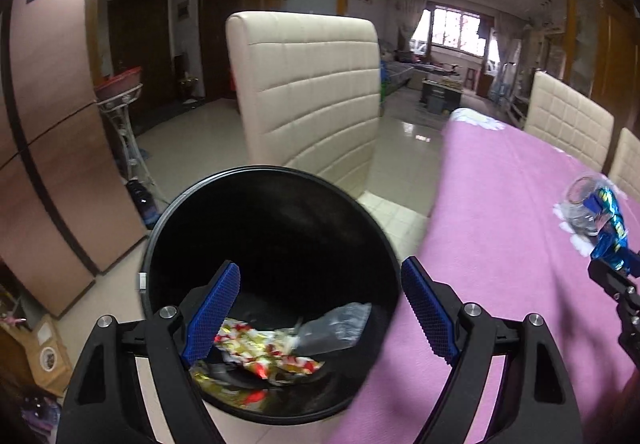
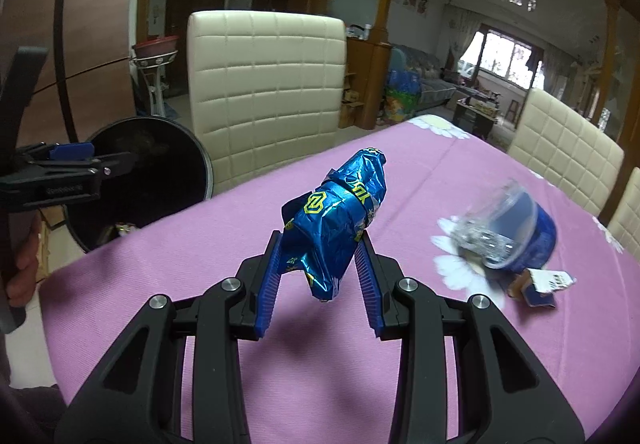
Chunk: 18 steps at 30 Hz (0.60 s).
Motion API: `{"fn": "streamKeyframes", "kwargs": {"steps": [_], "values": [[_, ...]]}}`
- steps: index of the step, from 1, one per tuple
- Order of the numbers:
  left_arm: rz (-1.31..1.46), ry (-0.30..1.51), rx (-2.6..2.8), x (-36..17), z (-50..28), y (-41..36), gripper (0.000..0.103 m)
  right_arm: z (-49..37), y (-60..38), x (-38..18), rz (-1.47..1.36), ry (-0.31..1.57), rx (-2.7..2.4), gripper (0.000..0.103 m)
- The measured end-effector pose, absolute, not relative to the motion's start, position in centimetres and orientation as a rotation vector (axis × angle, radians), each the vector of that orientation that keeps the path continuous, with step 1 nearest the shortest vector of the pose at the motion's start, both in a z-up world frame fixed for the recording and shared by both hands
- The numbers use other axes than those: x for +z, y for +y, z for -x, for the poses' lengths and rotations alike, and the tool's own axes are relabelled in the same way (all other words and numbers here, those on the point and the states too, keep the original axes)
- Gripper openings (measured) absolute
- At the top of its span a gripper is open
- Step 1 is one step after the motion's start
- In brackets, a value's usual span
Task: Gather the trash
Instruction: 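Carry the blue wrapper over the bin and open the right tool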
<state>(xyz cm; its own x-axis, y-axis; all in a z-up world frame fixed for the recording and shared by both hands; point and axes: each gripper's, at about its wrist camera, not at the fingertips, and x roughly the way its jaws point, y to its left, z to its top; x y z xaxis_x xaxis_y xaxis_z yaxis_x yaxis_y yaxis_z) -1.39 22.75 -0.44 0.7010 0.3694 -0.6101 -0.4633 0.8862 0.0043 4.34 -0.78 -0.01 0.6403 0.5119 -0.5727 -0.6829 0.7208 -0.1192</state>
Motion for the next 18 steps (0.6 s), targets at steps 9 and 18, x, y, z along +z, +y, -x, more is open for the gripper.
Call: {"fn": "streamKeyframes", "kwargs": {"steps": [9, 18], "values": [[0.117, 0.641, 0.516, -0.8, 3.0, 24.2, 0.081, -1.8, 6.1, 0.3, 0.404, 0.521, 0.826, 0.039], [0.118, 0.63, 0.576, -1.2, 5.1, 26.4, 0.081, -0.3, 10.9, 0.1, 0.43, 0.519, 0.906, 0.043]]}}
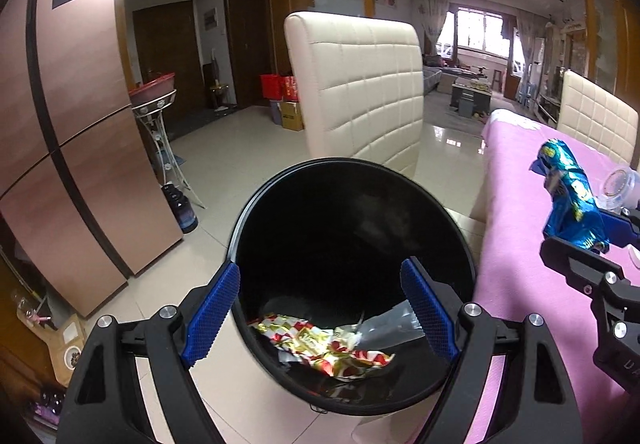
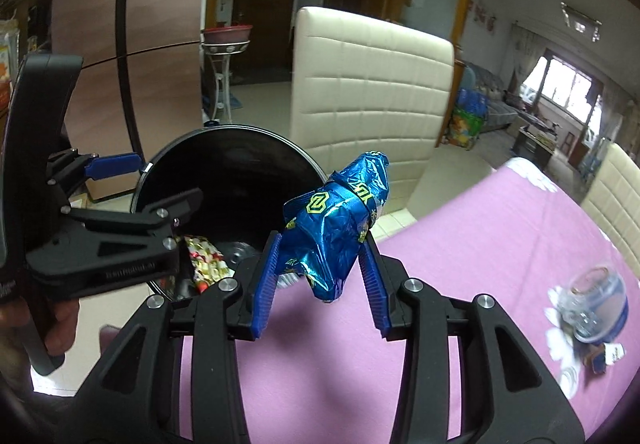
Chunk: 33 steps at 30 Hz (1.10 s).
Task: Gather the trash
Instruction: 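Carry the blue wrapper over the bin and open the right tool, then reach to the white bottle cap and grasp it with the left tool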
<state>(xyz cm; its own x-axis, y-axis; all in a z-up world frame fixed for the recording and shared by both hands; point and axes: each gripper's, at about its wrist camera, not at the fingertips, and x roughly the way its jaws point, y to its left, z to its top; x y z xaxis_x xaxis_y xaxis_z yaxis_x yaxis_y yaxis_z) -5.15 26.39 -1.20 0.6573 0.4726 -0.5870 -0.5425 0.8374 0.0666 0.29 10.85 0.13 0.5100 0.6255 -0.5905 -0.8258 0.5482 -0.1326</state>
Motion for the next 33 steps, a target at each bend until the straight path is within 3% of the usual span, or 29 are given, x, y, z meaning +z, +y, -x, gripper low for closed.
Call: {"fn": "streamKeyframes", "kwargs": {"steps": [4, 7, 21, 33], "values": [[0.128, 0.627, 0.598, -1.2, 5.9, 27.4, 0.081, 0.0, 12.2, 0.0, 0.434, 0.525, 0.926, 0.047], [0.134, 0.624, 0.614, -1.1, 6.3, 28.0, 0.081, 0.1, 12.7, -0.1, 0.426, 0.523, 0.921, 0.063], [0.125, 0.628, 0.553, -0.8, 5.3, 26.0, 0.081, -2.0, 9.7, 0.1, 0.383, 0.551, 0.83, 0.065], [0.071, 0.598, 0.38, 0.9, 1.9, 19.6, 0.081, -6.2, -0.3, 0.6, 0.284, 0.579, 0.625, 0.072]]}}
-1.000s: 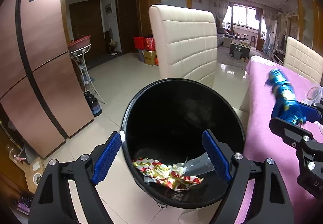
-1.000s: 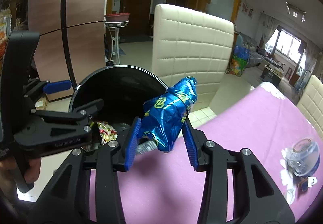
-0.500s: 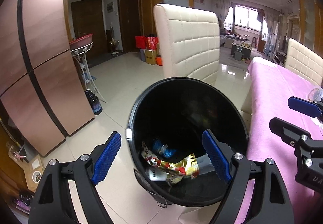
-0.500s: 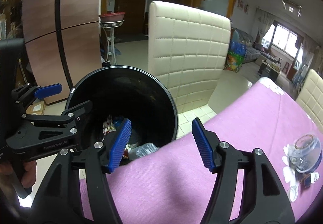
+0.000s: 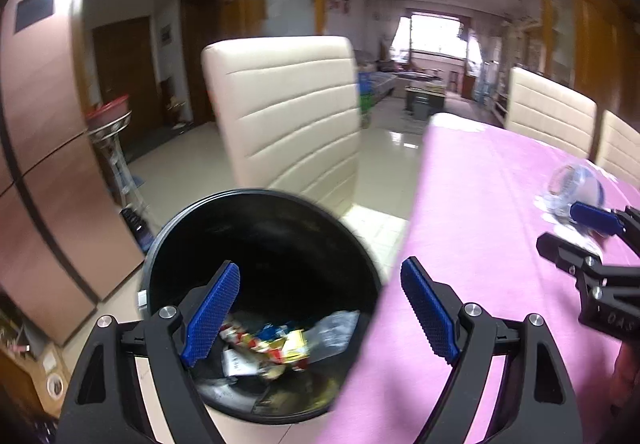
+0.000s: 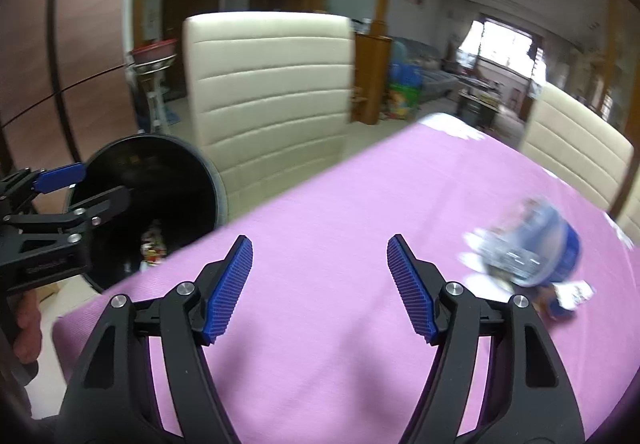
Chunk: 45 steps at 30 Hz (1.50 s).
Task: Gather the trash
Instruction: 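Reach to the white bottle cap and grasp it with the left tool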
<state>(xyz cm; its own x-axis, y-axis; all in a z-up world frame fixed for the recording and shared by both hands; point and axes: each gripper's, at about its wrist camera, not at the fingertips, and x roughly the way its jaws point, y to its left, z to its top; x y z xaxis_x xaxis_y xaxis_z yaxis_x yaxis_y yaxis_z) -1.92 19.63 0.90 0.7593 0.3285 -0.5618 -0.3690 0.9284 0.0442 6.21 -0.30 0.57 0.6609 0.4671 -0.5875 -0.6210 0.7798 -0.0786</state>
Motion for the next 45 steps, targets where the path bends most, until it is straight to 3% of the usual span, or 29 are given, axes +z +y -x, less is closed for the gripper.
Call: {"fn": "streamKeyframes", "kwargs": {"steps": [18, 35, 45], "values": [[-0.087, 0.665, 0.026, 0.4, -5.8, 3.9, 0.081, -11.2, -13.7, 1.0, 0.185, 0.59, 0.326, 0.073], [-0.137, 0.797, -0.178, -1.5, -12.4, -4.9, 0.081, -16.6, -19.6, 1.6, 0.051, 0.641, 0.151, 0.074], [-0.088, 0.901, -0.226, -3.6, -14.6, -5.1, 0.081, -18.6, -18.5, -1.1, -0.016, 0.747, 0.183, 0.075]]}}
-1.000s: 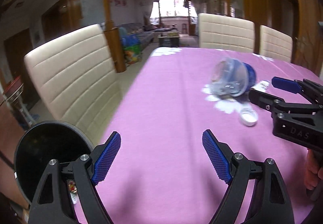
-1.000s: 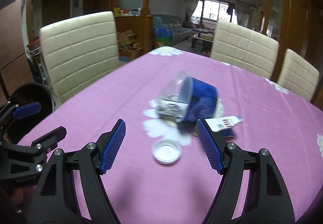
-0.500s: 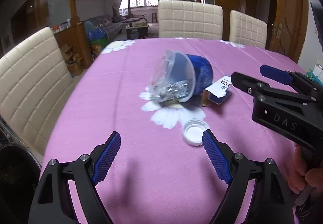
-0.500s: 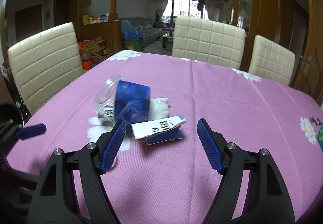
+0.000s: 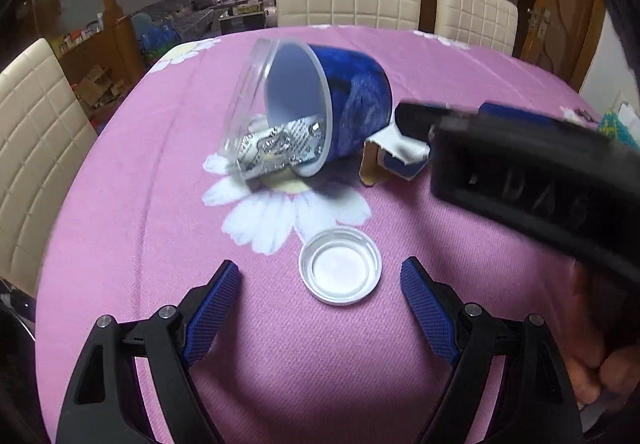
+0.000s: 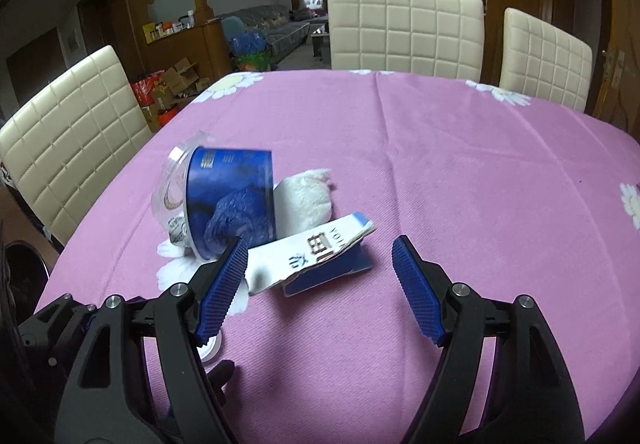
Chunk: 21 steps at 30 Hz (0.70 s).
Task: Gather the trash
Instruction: 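Reach to the white bottle cap and grasp it with the left tool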
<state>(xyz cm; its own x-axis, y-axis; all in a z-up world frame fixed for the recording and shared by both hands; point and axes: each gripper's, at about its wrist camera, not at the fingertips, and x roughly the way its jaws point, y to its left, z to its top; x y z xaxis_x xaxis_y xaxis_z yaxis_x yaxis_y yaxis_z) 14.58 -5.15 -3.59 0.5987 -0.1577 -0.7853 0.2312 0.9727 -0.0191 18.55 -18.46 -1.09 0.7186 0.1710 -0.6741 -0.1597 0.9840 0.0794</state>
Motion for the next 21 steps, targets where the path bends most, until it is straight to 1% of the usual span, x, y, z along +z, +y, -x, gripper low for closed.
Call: {"fn": "streamKeyframes", "kwargs": {"steps": [2, 3, 5, 6, 7, 8, 10, 14, 16, 21], "values": [[-0.074, 0.902, -0.23, -3.7, -14.7, -4.9, 0.081, -18.7, -18.2, -1.2, -0.014, 0.743, 0.18, 0.078], [-0.072, 0.901, -0.23, -3.7, -14.7, -4.9, 0.081, -18.8, -18.2, -1.3, -0.02, 0.743, 0.178, 0.082], [-0.067, 0.9, -0.228, -3.7, -14.7, -4.7, 0.081, -19.1, -18.2, -1.4, -0.026, 0.749, 0.172, 0.082], [-0.064, 0.899, -0.224, -3.7, -14.6, -4.5, 0.079, -19.3, -18.2, -1.5, -0.025, 0.752, 0.168, 0.082], [-0.061, 0.897, -0.218, -3.7, -14.7, -4.3, 0.075, -19.5, -18.2, -1.6, -0.023, 0.757, 0.164, 0.082], [-0.058, 0.894, -0.215, -3.6, -14.8, -4.1, 0.073, -19.7, -18.1, -1.8, -0.024, 0.762, 0.163, 0.082], [-0.059, 0.889, -0.213, -3.5, -15.0, -3.8, 0.062, -20.1, -17.9, -2.1, -0.026, 0.773, 0.167, 0.082], [-0.064, 0.884, -0.208, -3.5, -15.2, -3.5, 0.051, -20.1, -17.0, -2.2, 0.012, 0.757, 0.165, 0.08], [-0.07, 0.881, -0.206, -3.4, -15.2, -3.4, 0.04, -19.9, -16.8, -2.2, 0.035, 0.743, 0.164, 0.079], [-0.057, 0.88, -0.199, -3.4, -15.2, -2.9, 0.039, -19.1, -16.4, -2.0, 0.072, 0.725, 0.159, 0.079]]}}
